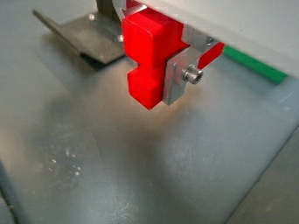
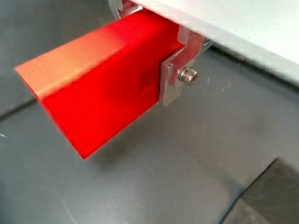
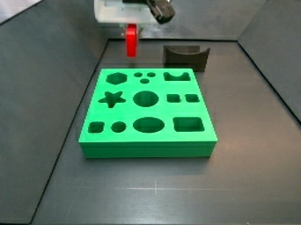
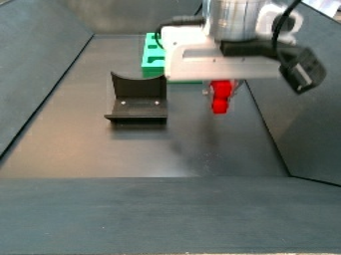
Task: Pick up the double-square object. Move up. Rotate the double-square object. Place the double-square object on the fixture. Regrasp the double-square object. Move to above the board. Insert the double-square object.
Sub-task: Rotate the double-square object.
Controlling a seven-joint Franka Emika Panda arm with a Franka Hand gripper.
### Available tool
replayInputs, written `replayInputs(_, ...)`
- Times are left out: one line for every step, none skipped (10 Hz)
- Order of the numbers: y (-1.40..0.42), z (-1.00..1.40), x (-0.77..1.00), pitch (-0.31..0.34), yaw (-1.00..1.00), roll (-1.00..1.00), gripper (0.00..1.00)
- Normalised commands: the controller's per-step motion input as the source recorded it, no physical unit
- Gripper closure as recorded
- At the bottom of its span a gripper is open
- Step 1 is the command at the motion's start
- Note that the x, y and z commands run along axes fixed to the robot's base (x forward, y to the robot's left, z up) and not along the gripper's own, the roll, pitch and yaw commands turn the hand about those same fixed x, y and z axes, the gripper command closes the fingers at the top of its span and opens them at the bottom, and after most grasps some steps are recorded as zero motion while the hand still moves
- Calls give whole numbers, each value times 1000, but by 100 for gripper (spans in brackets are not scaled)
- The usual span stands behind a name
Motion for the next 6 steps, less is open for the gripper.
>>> replayInputs(8,-750,44,-34,20,-67,100)
replayInputs(6,-564,40,-39,19,-83,100)
replayInputs(7,-474,38,-46,19,-89,100)
replayInputs(7,-302,35,-57,20,-103,100)
replayInputs(0,0,0,0,0,0,0)
replayInputs(0,1000,0,0,0,0,0)
